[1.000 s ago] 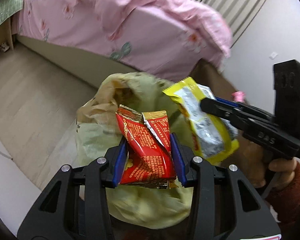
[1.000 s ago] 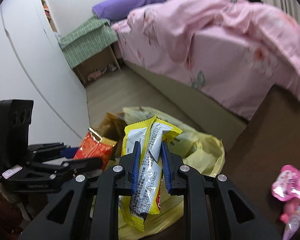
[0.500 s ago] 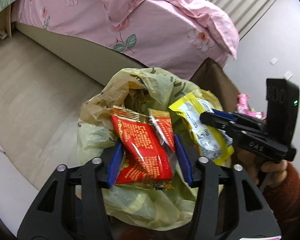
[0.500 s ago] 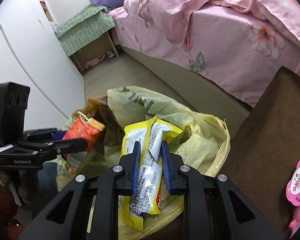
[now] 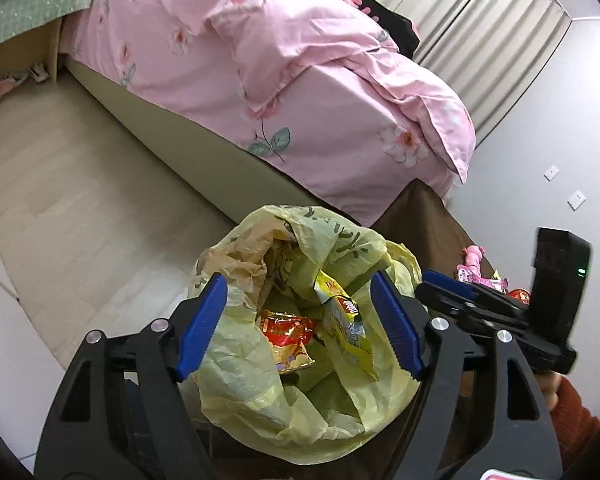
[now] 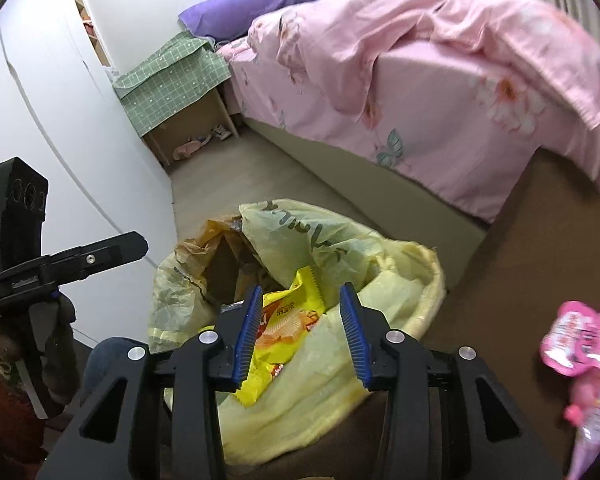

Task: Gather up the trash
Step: 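Grasp the pink lollipop card with the left tool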

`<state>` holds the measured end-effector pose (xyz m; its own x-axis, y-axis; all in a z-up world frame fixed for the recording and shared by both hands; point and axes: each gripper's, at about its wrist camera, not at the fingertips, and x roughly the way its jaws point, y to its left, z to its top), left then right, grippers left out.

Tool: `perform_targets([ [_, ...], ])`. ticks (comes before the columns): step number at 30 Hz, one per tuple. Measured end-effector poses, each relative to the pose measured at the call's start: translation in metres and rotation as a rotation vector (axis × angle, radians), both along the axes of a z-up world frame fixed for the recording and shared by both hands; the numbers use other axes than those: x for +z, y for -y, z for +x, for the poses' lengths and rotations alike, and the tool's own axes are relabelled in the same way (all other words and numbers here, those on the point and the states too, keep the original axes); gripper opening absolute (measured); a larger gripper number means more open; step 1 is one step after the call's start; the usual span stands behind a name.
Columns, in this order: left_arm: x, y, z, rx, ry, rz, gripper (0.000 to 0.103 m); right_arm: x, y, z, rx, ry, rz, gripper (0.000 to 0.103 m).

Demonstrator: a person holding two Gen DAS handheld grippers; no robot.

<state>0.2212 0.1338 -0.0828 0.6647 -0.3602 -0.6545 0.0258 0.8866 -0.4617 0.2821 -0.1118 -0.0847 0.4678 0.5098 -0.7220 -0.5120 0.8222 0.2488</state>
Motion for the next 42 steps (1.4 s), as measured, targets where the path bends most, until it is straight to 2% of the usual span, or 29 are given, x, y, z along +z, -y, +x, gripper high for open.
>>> perform_targets([
  [2, 0.005, 0.004, -0.003, 0.007, 0.003, -0.005, 0.071, 0.013, 0.009, -0.011, -0.009, 0.031, -0.004, 0.038],
  [4, 0.013, 0.013, -0.006, 0.003, 0.021, -0.003, 0.079, 0.026, 0.019, -0.024, -0.021, 0.070, -0.015, 0.038],
  [6, 0.022, 0.027, -0.009, -0.026, 0.039, 0.001, 0.081, 0.041, 0.033, -0.039, -0.037, 0.118, -0.027, 0.038],
  [9, 0.030, 0.057, -0.013, -0.096, 0.041, 0.026, 0.081, 0.065, 0.064, -0.063, -0.095, 0.208, -0.040, 0.039],
  [11, 0.034, 0.080, -0.015, -0.141, 0.052, 0.048, 0.081, 0.078, 0.086, -0.077, -0.134, 0.243, -0.041, 0.047],
  [13, 0.038, 0.108, -0.019, -0.204, 0.069, 0.067, 0.081, 0.087, 0.108, -0.090, -0.171, 0.267, -0.057, 0.048],
  [17, 0.041, 0.167, -0.025, -0.346, 0.081, 0.089, 0.081, 0.105, 0.160, -0.122, -0.251, 0.329, -0.150, 0.048],
  [21, 0.041, 0.214, -0.028, -0.443, 0.094, 0.077, 0.081, 0.113, 0.208, -0.151, -0.350, 0.382, -0.239, 0.048],
  [24, 0.042, 0.247, -0.030, -0.514, 0.104, 0.051, 0.081, 0.111, 0.246, -0.170, -0.427, 0.377, -0.265, 0.049],
  [27, 0.042, 0.272, -0.021, -0.528, 0.129, 0.072, 0.081, 0.103, 0.280, -0.181, -0.490, 0.337, -0.240, 0.049],
  [34, 0.038, 0.299, 0.040, -0.554, 0.222, 0.156, 0.080, 0.077, 0.321, -0.194, -0.565, 0.277, -0.198, 0.049],
  [36, 0.027, 0.306, 0.063, -0.597, 0.189, 0.160, 0.079, 0.072, 0.324, -0.193, -0.565, 0.269, -0.201, 0.049],
  [38, 0.012, 0.311, 0.088, -0.642, 0.098, 0.134, 0.078, 0.068, 0.326, -0.192, -0.560, 0.263, -0.216, 0.049],
  [42, -0.007, 0.315, 0.119, -0.609, 0.029, 0.126, 0.077, 0.067, 0.327, -0.183, -0.559, 0.262, -0.234, 0.049],
])
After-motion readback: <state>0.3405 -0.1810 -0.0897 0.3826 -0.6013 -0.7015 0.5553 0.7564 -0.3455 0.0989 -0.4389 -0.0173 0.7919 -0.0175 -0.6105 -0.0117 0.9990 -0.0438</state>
